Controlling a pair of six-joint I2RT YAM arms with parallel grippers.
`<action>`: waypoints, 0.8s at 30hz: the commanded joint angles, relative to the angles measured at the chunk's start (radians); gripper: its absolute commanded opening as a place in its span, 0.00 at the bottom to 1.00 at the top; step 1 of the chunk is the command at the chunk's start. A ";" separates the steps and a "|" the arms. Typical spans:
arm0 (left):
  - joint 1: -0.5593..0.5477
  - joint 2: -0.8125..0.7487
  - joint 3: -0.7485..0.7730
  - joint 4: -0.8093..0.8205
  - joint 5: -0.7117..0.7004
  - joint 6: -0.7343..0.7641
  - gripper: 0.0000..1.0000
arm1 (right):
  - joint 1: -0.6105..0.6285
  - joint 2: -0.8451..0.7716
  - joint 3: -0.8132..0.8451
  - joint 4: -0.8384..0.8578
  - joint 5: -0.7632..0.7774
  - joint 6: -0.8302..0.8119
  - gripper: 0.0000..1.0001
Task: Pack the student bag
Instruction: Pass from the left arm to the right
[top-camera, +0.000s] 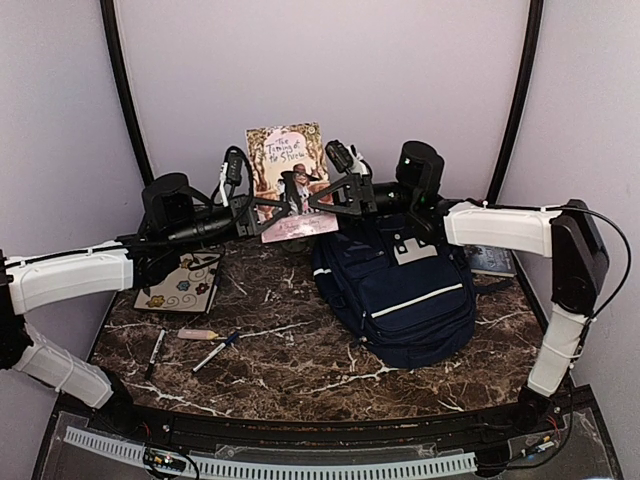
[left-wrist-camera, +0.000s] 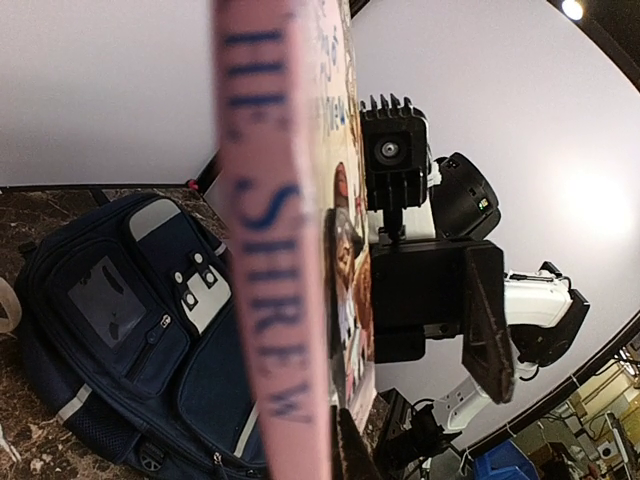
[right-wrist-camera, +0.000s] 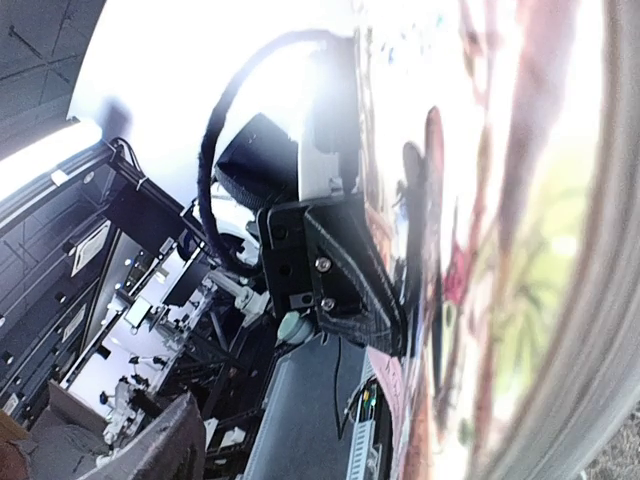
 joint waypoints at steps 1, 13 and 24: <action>0.001 -0.045 0.004 -0.089 -0.114 0.040 0.00 | 0.011 -0.053 -0.005 0.000 -0.012 -0.036 0.62; 0.001 -0.055 0.001 -0.111 -0.130 0.044 0.00 | 0.009 -0.059 0.062 -0.377 0.113 -0.281 0.26; 0.001 -0.027 0.017 -0.137 -0.093 0.050 0.03 | -0.026 -0.031 0.099 -0.427 0.176 -0.284 0.00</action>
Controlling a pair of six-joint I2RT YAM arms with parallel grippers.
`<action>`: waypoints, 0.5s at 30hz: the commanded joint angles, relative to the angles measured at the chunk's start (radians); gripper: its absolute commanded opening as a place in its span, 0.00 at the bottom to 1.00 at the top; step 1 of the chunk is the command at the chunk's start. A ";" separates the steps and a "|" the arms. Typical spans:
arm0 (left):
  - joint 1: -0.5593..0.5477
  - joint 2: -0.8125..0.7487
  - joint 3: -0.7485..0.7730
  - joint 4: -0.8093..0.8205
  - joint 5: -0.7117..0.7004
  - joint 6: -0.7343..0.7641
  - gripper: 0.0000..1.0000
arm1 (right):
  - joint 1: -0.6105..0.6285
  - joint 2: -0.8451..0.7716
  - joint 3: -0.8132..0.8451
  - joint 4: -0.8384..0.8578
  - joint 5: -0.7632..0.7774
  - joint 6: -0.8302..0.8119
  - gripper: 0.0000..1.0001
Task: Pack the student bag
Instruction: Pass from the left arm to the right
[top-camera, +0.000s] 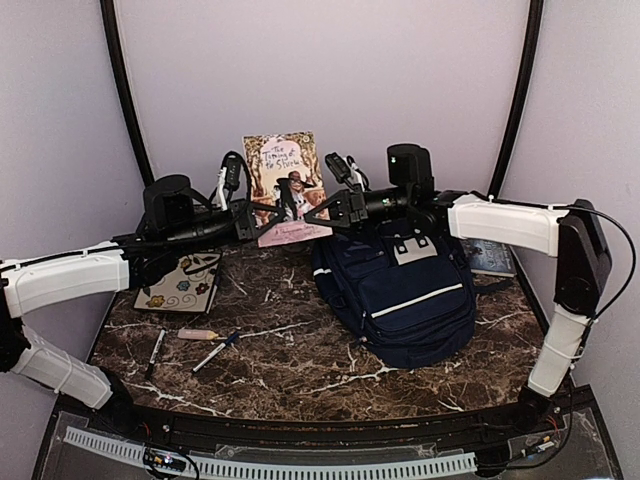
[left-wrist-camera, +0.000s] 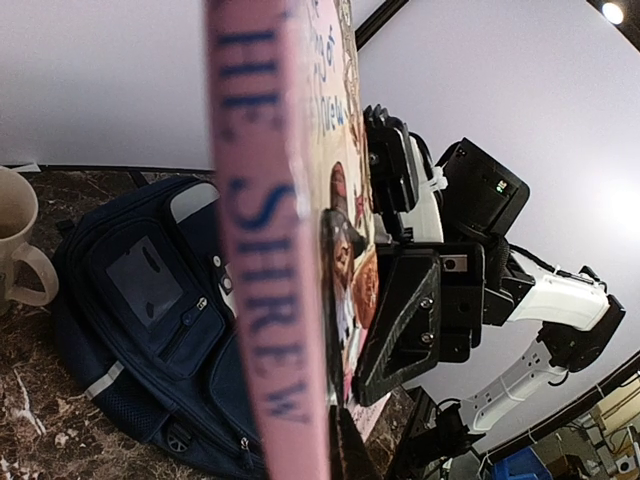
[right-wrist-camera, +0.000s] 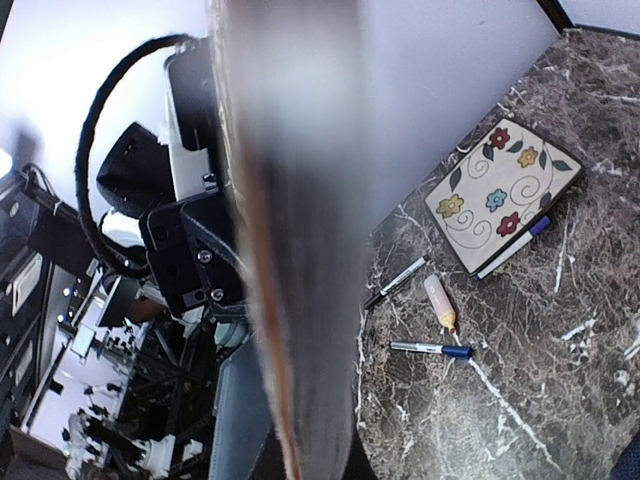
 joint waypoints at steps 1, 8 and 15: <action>0.011 0.006 0.017 -0.031 -0.013 0.027 0.06 | -0.021 -0.014 0.057 -0.003 0.016 -0.010 0.00; 0.011 0.021 0.061 -0.185 -0.106 0.069 0.46 | -0.162 -0.102 0.066 -0.159 -0.009 -0.124 0.00; -0.041 0.095 0.127 -0.267 -0.121 0.177 0.52 | -0.433 -0.313 0.080 -0.740 0.126 -0.696 0.00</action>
